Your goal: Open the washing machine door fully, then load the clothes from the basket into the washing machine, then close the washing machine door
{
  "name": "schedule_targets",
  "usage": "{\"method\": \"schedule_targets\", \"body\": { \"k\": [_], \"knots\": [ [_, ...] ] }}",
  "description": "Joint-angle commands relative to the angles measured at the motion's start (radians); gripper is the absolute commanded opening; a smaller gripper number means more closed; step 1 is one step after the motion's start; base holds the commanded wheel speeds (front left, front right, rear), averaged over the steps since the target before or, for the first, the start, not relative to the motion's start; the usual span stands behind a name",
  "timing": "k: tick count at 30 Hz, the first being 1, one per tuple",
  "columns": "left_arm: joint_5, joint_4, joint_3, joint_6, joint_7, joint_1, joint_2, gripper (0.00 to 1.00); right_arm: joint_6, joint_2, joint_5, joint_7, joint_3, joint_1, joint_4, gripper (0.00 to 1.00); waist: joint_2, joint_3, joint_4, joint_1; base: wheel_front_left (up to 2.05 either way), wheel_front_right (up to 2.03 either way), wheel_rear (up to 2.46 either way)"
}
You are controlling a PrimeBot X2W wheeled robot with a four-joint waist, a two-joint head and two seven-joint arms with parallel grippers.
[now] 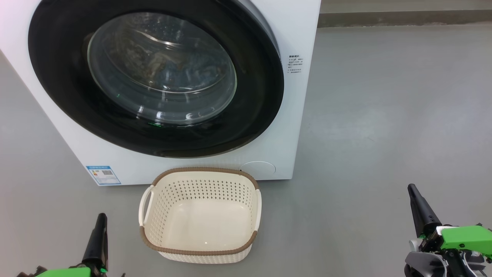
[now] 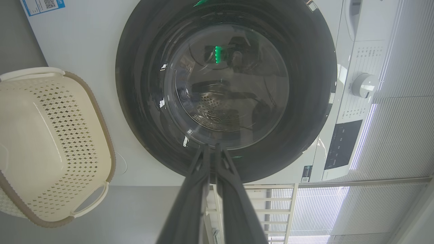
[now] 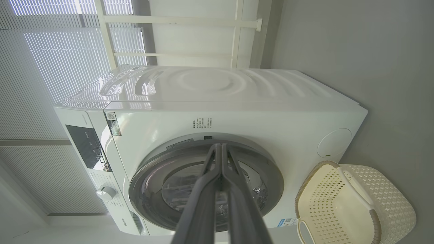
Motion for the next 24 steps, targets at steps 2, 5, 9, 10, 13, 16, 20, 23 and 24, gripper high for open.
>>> {"method": "schedule_targets", "body": {
  "k": [2, 5, 9, 10, 13, 16, 20, 23, 24],
  "knots": [
    [-0.008, -0.031, 0.027, 0.001, 0.007, -0.036, 0.009, 0.0, 0.002, -0.008, 0.001, 0.009, 0.018, -0.039, -0.027, 0.0, 0.0, 0.0, 0.0, 0.0, 0.0, 0.0, 0.0],
    [-0.008, -0.031, 0.027, 0.001, 0.007, -0.036, 0.009, 0.0, 0.002, -0.007, 0.001, 0.009, 0.017, -0.04, -0.027, 0.0, 0.0, 0.0, 0.0, 0.0, 0.0, 0.0, 0.0],
    [-0.008, -0.031, 0.027, 0.001, 0.007, -0.036, 0.009, 0.0, 0.002, -0.007, 0.0, 0.01, 0.016, -0.04, -0.027, 0.0, 0.0, 0.0, 0.0, 0.0, 0.0, 0.0, 0.0],
    [-0.008, -0.031, 0.027, 0.001, 0.007, -0.036, 0.009, 0.0, 0.002, -0.007, 0.0, 0.01, 0.016, -0.04, -0.027, 0.0, 0.0, 0.0, 0.0, 0.0, 0.0, 0.0, 0.0],
    [-0.008, -0.031, 0.027, 0.001, 0.007, -0.036, 0.009, 0.0, 0.002, -0.007, 0.0, 0.01, 0.016, -0.04, -0.027, 0.0, 0.0, 0.0, 0.0, 0.0, 0.0, 0.0, 0.0],
    [-0.008, -0.031, 0.027, 0.001, 0.007, -0.036, 0.009, 0.0, 0.002, -0.006, -0.001, 0.01, 0.016, -0.04, -0.027, 0.0, 0.0, 0.0, 0.0, 0.0, 0.0, 0.0, 0.0],
    [-0.008, -0.031, 0.027, 0.001, 0.007, -0.036, 0.009, 0.0, 0.002, -0.006, -0.001, 0.011, 0.015, -0.04, -0.027, 0.0, 0.0, 0.0, 0.0, 0.0, 0.0, 0.0, 0.0],
    [-0.008, -0.031, 0.027, 0.001, 0.007, -0.036, 0.009, 0.0, 0.002, -0.005, -0.002, 0.011, 0.014, -0.04, -0.027, 0.0, 0.0, 0.0, 0.0, 0.0, 0.0, 0.0, 0.0],
    [-0.008, -0.031, 0.027, 0.001, 0.007, -0.036, 0.009, 0.0, 0.002, -0.005, -0.002, 0.011, 0.014, -0.04, -0.027, 0.0, 0.0, 0.0, 0.0, 0.0, 0.0, 0.0, 0.0]
  ]
}}
